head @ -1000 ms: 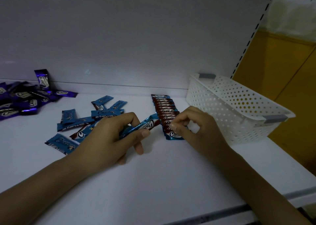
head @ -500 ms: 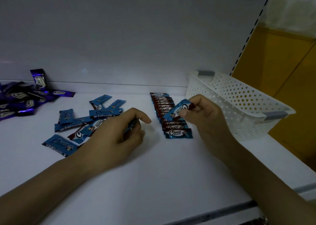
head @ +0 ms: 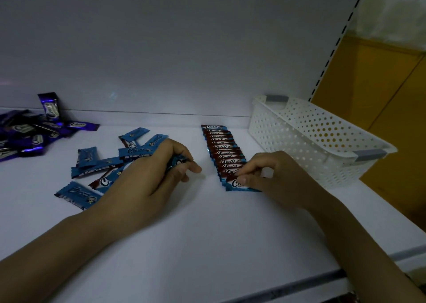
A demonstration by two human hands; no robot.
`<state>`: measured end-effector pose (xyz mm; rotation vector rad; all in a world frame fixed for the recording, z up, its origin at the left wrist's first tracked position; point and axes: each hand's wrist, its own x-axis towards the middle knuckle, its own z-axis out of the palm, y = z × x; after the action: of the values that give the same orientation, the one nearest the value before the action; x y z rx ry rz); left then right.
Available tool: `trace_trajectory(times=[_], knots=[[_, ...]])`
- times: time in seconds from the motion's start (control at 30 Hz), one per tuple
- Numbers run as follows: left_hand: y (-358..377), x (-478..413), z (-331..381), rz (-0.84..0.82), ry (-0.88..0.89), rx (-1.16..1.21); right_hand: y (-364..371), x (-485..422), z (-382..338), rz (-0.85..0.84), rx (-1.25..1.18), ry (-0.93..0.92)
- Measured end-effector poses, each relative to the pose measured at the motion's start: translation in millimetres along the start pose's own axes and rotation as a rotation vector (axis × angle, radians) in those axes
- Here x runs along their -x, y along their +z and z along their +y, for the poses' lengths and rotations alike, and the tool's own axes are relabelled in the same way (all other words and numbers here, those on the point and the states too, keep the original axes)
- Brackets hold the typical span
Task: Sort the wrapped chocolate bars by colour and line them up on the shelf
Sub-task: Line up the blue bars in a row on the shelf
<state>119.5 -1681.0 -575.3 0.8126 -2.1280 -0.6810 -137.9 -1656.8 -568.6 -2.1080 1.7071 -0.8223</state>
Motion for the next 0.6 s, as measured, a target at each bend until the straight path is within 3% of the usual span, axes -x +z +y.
trace_trajectory(times=[0.27, 0.4, 0.53, 0.6], knots=[[-2.2, 0.2, 2.0, 0.007, 0.045, -0.103, 1.0, -0.9, 0.7, 0.043, 0.119, -0.066], [-1.8, -1.9, -4.4, 0.028, 0.175, -0.213, 2.8, -2.0, 0.6, 0.043, 0.125, -0.081], [-6.2, -5.1, -4.4, 0.14, 0.221, -0.37, 4.3, -2.0, -0.8, 0.046, 0.129, -0.078], [-8.5, -5.9, -2.1, 0.175, 0.192, -0.314, 4.7, -1.8, -1.1, 0.052, 0.143, -0.079]])
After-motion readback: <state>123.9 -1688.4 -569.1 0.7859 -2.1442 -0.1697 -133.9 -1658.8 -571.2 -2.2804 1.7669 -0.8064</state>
